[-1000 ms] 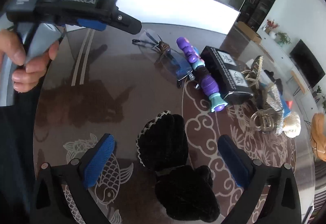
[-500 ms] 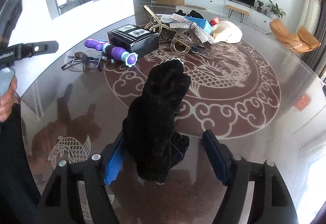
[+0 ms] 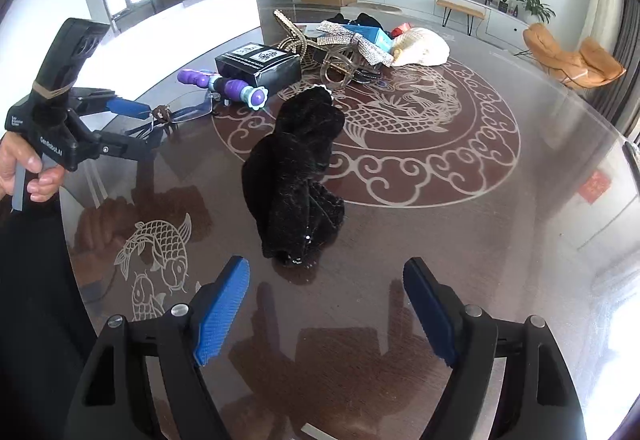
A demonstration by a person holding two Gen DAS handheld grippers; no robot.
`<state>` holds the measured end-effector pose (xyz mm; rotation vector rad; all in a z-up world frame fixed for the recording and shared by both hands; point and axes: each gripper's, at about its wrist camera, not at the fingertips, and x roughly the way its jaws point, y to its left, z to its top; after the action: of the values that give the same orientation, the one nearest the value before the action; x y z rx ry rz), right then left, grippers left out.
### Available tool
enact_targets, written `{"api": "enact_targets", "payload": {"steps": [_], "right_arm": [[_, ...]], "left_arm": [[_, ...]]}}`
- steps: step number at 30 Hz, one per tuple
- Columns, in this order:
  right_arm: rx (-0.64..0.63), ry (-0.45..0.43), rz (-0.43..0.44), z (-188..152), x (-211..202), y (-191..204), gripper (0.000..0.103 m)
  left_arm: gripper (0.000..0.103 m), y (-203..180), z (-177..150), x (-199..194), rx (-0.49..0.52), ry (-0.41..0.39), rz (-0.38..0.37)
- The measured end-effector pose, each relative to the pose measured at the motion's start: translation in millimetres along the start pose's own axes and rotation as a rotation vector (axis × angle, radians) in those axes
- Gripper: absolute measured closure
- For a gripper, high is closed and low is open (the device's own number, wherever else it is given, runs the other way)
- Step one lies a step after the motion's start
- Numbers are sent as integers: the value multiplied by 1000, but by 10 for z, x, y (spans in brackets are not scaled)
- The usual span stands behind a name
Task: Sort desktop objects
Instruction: 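Grasp the clear glasses with the left tool while the right tool holds the hat, then carry hat and glasses over the white bin and open both tools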
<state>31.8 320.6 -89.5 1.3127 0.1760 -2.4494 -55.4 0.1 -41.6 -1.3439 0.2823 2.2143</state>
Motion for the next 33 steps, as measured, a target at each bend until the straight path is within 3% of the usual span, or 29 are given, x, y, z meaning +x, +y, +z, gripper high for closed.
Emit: {"api": "enact_targets", "payload": {"steps": [5,7,9,10,13,15,16,17,22,26,28,33], "right_arm": [[-30,55,112,295,38,3,16],[-27,84,155,448,102,23,12],[-23,119,134,607,194,43,12],[-30,144,117,685,256,60,12],[-23,247,78,838,479,101,12],[-17,274,115,877,554,141,22],[-26,282,99,887,570,162,43],[-42,291,67,894,571,179,72],[-57,224,51,1025,221,215,73],[-111,154,84,1368,-82,494,73],[-146,117,117,1605,-154,776,73],[-219,24,266,2265,-137,1778,73]], "left_arm": [[0,76,86,36,-53,11,18],[25,42,119,109,-42,47,11],[70,0,142,121,1,54,58],[82,-29,142,105,11,50,53],[84,-83,115,90,-11,41,41],[84,-91,64,53,-52,24,46],[84,-81,36,10,-83,11,40],[84,-66,19,-46,-117,-7,35],[84,71,-78,-629,-273,-154,-9],[84,353,-160,-1240,-354,-260,-10],[84,608,-218,-1511,-405,-292,21],[84,1429,-485,-1929,-559,-308,180]]}}
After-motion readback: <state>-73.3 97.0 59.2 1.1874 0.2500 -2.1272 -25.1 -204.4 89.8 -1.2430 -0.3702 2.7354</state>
